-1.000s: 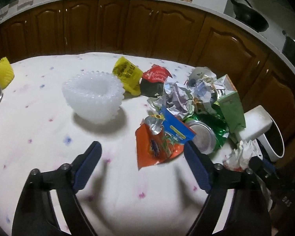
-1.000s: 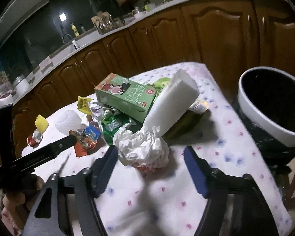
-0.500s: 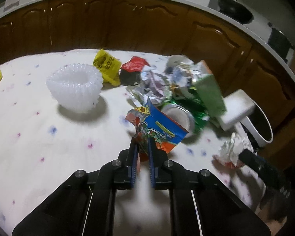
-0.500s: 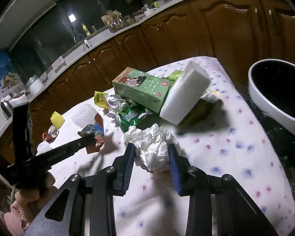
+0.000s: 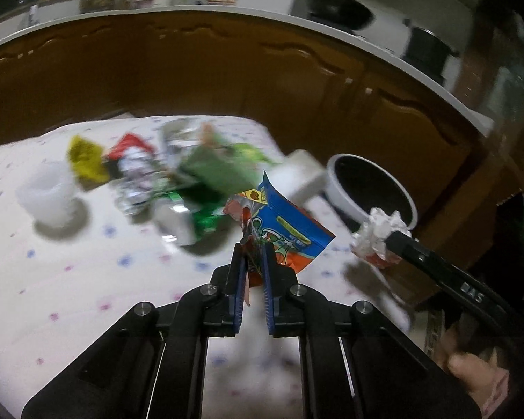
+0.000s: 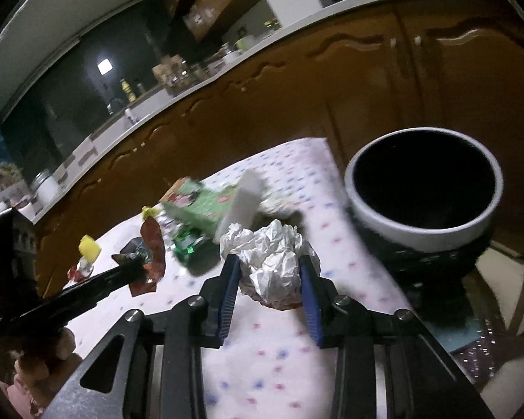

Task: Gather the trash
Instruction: 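Grasp the crumpled foil with the right tool while the left tool grasps the orange snack bag, then drop the foil into the bin with the right tool while the left tool drops the snack bag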

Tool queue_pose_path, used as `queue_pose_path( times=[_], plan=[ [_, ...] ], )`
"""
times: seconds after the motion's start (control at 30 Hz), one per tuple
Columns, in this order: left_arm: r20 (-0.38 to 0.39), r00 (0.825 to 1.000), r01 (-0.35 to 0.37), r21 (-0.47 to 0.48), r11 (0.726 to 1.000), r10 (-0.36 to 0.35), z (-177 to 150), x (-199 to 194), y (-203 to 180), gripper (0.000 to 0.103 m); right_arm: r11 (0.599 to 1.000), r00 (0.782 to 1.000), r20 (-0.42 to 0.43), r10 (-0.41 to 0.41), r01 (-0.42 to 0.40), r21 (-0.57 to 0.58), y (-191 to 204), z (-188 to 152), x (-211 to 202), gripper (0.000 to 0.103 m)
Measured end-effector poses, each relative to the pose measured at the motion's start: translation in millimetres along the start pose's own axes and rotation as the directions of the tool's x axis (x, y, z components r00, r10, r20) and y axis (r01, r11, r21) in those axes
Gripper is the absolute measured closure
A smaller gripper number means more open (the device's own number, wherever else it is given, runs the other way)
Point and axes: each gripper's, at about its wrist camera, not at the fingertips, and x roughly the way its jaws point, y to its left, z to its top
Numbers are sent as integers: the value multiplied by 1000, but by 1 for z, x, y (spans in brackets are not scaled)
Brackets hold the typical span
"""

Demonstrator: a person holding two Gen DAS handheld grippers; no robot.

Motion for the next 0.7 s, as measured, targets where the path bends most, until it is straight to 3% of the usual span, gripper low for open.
queue_pose_path(
  times=[0.47, 0.7],
  plan=[
    [-28, 995, 102, 171, 980, -99, 40, 52, -99, 95, 988, 989, 68, -133, 127, 86, -75, 43, -26, 68],
    [-76, 990, 134, 178, 975, -122, 63, 91, -124, 95, 980, 982, 54, -180, 174, 98, -105, 60, -19, 67]
  ],
)
